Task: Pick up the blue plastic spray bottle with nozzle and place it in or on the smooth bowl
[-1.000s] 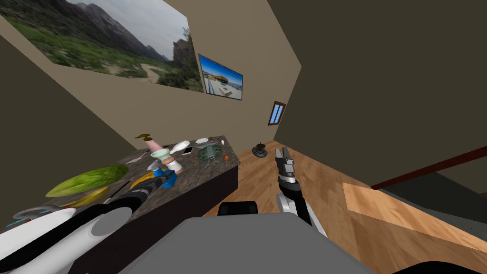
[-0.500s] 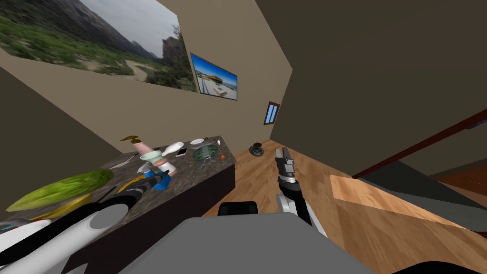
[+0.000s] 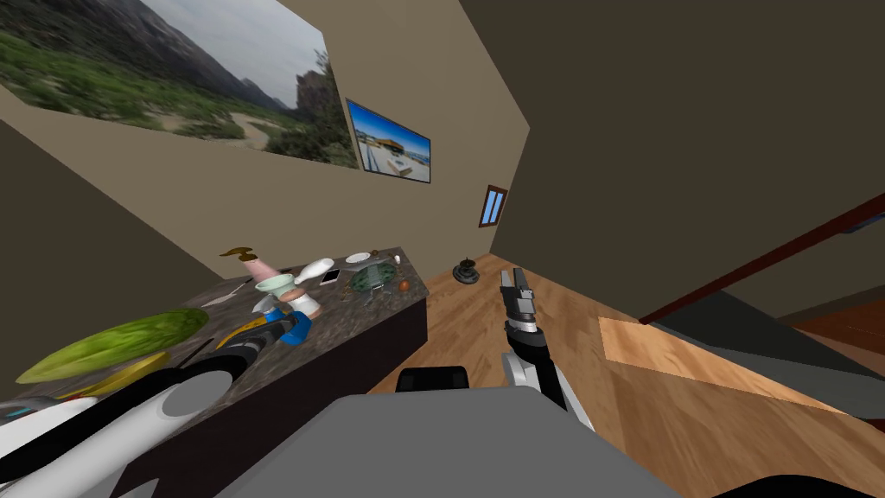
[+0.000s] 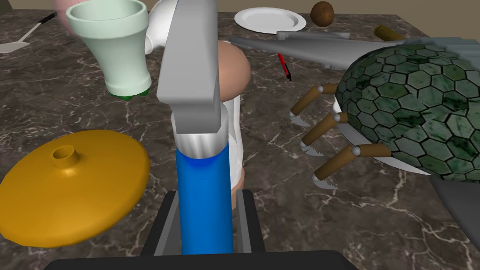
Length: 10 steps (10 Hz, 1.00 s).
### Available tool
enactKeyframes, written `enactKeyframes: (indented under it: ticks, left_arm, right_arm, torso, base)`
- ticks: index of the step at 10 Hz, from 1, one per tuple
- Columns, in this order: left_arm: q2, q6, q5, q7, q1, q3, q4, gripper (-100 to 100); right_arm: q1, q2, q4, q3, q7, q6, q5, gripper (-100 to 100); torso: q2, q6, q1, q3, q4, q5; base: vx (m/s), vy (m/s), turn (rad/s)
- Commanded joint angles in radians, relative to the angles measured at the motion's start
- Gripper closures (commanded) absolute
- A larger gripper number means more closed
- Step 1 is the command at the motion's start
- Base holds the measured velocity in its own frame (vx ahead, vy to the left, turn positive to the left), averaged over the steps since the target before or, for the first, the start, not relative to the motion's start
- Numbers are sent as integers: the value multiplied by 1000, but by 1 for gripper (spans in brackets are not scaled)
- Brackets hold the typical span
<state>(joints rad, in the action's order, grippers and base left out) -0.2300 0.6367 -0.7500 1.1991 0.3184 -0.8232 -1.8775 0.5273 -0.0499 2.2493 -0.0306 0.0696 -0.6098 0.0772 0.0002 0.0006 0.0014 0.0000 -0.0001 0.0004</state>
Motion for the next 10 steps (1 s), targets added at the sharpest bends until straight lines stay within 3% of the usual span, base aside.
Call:
enactKeyframes:
  ticks: [1,2,3,10]
  left_arm:
    - [0,0,0,0,0,0,0,100]
    - [0,0,0,0,0,0,0,0]
    - [23,7,1,-4,20,22,-40,100]
    - [127,28,-14,-30,128,120,-232,100]
  right_arm:
    - [0,0,0,0,0,0,0,0]
    - [0,0,0,0,0,0,0,0]
    - [0,0,0,0,0,0,0,0]
    - [0,0,0,0,0,0,0,0]
  torso:
    - [0,0,0,0,0,0]
    - [0,0,0,0,0,0]
    - [0,0,0,0,0,0]
    - [-3,-1,1,-2,0,0]
  base:
    - [0,0,0]
    - [0,0,0]
    - [35,29,180]
    - [66,44,166]
